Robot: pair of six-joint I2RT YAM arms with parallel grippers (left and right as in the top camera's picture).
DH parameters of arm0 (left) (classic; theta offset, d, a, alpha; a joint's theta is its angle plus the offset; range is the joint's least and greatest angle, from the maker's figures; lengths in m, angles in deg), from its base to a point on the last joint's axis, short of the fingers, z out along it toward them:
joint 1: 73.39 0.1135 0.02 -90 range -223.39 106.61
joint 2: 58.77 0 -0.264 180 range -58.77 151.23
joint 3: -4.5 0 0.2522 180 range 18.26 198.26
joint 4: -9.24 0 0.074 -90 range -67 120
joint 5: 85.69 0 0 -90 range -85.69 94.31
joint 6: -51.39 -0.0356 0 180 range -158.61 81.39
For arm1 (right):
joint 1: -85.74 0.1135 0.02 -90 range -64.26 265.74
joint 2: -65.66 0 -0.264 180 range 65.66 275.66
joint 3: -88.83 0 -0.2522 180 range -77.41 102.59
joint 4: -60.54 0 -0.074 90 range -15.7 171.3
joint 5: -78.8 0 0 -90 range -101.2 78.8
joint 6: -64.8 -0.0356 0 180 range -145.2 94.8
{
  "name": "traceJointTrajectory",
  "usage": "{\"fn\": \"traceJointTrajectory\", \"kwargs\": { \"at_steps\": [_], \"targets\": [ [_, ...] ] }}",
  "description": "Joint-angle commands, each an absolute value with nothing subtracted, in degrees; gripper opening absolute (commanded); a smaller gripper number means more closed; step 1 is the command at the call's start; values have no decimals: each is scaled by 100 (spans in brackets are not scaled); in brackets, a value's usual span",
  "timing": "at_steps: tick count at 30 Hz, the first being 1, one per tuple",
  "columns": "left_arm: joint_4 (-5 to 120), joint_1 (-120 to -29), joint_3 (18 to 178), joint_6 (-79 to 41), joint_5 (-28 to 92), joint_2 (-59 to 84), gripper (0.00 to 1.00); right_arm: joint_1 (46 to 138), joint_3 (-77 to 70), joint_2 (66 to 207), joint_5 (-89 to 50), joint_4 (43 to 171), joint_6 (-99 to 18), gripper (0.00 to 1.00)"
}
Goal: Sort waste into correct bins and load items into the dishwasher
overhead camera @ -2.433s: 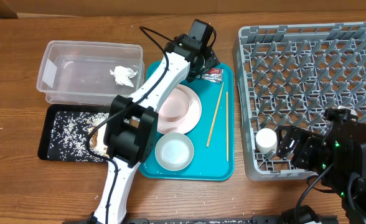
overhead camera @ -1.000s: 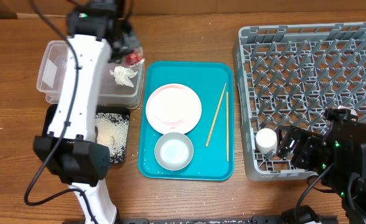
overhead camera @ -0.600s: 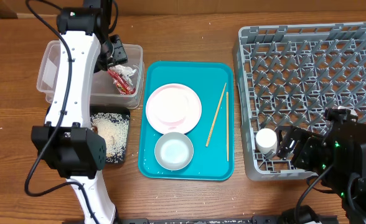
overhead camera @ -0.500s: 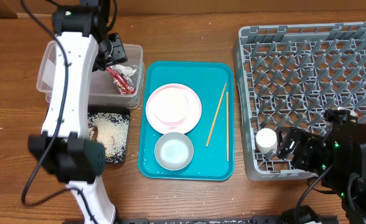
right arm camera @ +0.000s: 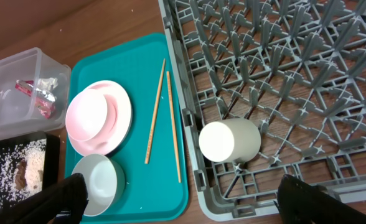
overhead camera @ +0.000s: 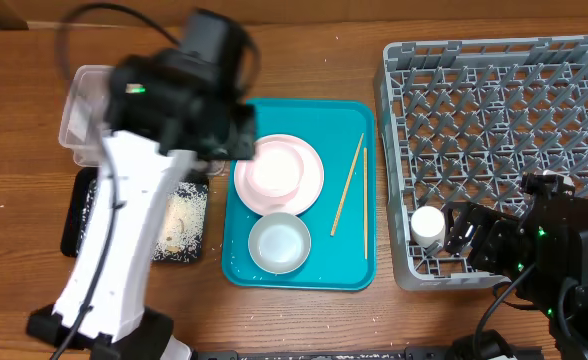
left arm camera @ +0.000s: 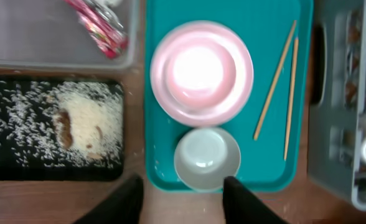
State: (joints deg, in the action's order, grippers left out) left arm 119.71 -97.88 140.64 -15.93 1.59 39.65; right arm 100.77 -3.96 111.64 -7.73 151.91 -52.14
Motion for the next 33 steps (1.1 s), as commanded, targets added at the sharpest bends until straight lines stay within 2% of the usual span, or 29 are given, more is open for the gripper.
{"fn": "traceJointTrajectory", "kwargs": {
  "at_steps": [1, 7, 11, 15, 16, 23, 29, 33],
  "targets": [
    [11982, -10223, 13817, -1298, 6, 4021, 38, 10057, -320, 11142, -677, 15160, -5179, 100],
    [11982, -10859, 13761, -964, -639, 3689, 47, 10057, -320, 11142, -677, 15160, -5179, 100],
    [11982, -10960, 13669, -938, -687, 3213, 68, 10057, -320, 11142, -677, 15160, -5179, 100],
    [11982, -10938, 13177, -798, -855, 2625, 97, 10057, -320, 11142, -677, 15160, -5179, 100],
    [11982, -10938, 12926, -667, -1030, 2424, 100, 10057, -320, 11142, -677, 15160, -5179, 100],
    [11980, -10752, 11404, 282, -1524, 1401, 100, 10057, -320, 11142, -677, 15160, -5179, 100],
    [11982, -10593, 10703, 743, -1546, 1040, 100, 10057, -320, 11142, -677, 15158, -5179, 100],
    [11982, -10182, 10476, 1049, -1708, 800, 100, 10057, -320, 11142, -677, 15158, -5179, 100]
  ]
}}
